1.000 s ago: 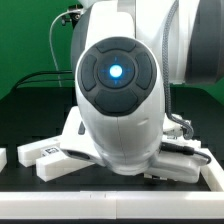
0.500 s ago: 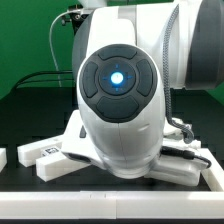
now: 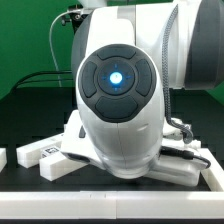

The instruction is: Assemble chair

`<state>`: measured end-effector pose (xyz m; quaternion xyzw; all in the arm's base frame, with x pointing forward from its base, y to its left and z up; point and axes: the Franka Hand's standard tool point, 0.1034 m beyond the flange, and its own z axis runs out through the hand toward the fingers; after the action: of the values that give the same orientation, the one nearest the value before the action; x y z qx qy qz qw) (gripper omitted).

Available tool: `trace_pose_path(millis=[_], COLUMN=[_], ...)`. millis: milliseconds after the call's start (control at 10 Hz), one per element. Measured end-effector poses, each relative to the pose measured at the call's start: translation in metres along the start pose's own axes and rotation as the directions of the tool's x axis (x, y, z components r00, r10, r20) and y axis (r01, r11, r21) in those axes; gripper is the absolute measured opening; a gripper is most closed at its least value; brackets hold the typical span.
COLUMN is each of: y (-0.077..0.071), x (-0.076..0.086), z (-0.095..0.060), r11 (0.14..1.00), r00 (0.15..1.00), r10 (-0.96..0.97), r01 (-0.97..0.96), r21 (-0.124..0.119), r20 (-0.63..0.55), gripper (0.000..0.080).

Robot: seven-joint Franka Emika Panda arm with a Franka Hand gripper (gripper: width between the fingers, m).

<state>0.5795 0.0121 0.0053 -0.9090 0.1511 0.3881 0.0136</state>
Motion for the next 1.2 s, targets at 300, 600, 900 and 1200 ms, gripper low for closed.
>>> trace_pose_path(millis=[300,600,900,1200], y=[-0.001,0.004,0.004,-0.007], x=[-0.017,-0.042,-0.061,-0.05], z=[-0.024,-0.088,-0.096,-0.107], r11=[1.0,0.997,0.995,0.992], r00=[1.0,0.989,0.934,0.831], r10=[-0.009,-0.057,-0.074,-0.062], r01=[0.009,0.062,0.093,0.114], r21=[0.004,0.035,0.039,0.06], r20=[0.001,-0.134,-0.35,-0.553], gripper=[0.0114,0.0114,0.0115,0.0116])
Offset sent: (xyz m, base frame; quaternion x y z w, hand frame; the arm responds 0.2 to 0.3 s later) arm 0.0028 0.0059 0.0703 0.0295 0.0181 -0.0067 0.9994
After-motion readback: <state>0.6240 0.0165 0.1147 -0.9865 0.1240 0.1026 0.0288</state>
